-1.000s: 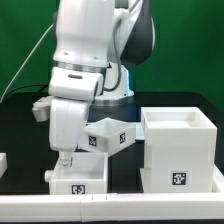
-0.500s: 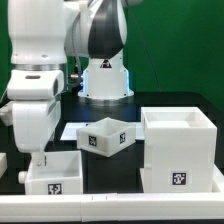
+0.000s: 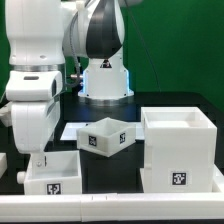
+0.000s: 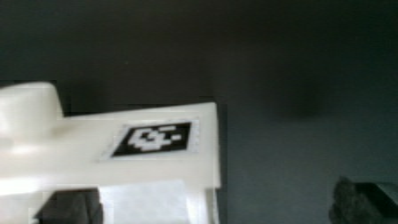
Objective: Assemble drawer
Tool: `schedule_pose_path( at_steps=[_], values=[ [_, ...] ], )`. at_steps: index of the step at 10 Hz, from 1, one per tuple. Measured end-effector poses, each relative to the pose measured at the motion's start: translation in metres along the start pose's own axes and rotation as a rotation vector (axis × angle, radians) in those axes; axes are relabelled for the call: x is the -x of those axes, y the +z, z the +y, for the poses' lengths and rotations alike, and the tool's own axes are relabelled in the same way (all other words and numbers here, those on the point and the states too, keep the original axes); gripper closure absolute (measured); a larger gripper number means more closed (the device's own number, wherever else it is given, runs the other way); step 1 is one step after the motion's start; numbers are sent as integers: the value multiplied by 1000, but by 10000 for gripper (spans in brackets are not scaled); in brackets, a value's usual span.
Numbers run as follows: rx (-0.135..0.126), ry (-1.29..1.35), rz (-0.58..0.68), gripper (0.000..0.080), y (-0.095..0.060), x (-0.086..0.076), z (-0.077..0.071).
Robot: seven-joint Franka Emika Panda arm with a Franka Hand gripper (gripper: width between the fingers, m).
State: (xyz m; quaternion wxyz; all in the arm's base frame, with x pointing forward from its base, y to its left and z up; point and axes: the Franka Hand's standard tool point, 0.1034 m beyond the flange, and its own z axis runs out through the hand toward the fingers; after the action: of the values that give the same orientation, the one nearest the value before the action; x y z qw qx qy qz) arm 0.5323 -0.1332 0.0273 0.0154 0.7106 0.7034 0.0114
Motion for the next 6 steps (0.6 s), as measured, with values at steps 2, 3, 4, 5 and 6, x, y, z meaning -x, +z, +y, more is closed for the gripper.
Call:
schedule_pose_path(
  at_steps=[2,3,4,5,6],
  values=[
    [-11,-40,4,151,2,3,0],
    [1,-46,1,151,3,9,-2],
    [-1,-34,0,151,3,9,-2],
    [-1,-34,0,151,3,10,-2],
    [-1,-33,0,272,3,10,-2]
  ],
)
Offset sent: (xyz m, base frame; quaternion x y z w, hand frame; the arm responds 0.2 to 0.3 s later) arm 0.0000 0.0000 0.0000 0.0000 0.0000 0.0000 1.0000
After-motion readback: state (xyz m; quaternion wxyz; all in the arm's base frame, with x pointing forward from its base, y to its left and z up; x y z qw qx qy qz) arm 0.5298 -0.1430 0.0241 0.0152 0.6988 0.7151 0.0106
